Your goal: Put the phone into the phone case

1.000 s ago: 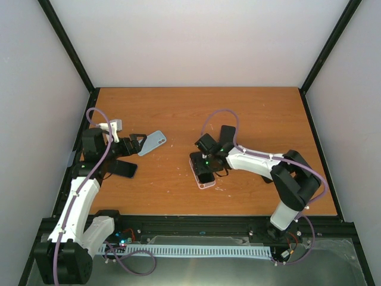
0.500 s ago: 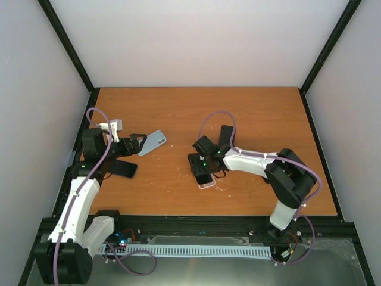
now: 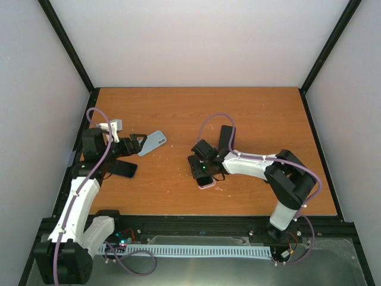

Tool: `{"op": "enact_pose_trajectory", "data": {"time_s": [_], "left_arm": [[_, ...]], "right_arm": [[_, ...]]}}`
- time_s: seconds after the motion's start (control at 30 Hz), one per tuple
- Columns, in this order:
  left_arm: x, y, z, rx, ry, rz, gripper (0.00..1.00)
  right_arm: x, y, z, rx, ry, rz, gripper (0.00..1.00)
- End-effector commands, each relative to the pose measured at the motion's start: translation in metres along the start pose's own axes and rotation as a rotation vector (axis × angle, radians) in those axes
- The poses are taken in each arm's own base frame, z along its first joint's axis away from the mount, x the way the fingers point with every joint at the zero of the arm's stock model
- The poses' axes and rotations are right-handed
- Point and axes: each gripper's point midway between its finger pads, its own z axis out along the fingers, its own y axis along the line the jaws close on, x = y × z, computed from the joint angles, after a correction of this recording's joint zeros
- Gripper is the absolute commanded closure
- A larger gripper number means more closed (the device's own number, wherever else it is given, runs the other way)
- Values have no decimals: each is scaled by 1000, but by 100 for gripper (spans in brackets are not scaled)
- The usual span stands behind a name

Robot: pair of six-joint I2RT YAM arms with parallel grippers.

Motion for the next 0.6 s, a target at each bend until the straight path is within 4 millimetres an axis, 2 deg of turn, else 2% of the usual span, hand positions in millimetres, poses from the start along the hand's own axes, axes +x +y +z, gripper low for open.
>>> {"op": "enact_pose_trajectory", "data": {"time_s": [0.0, 0.23, 0.43, 0.57], "left_arm": [[-4, -6, -1, 14, -7, 23, 1], [-3, -1, 2, -2, 4, 9, 1], [-1, 6, 8, -26, 29, -32, 0], [5, 9, 17, -14, 76, -80, 5]], "right_arm": [[13, -7, -3, 47, 16, 10, 38], [14, -10, -14, 66, 5, 33, 30], [14, -10, -21, 63, -4, 39, 13], [9, -11, -29, 62, -28, 26, 9]]}}
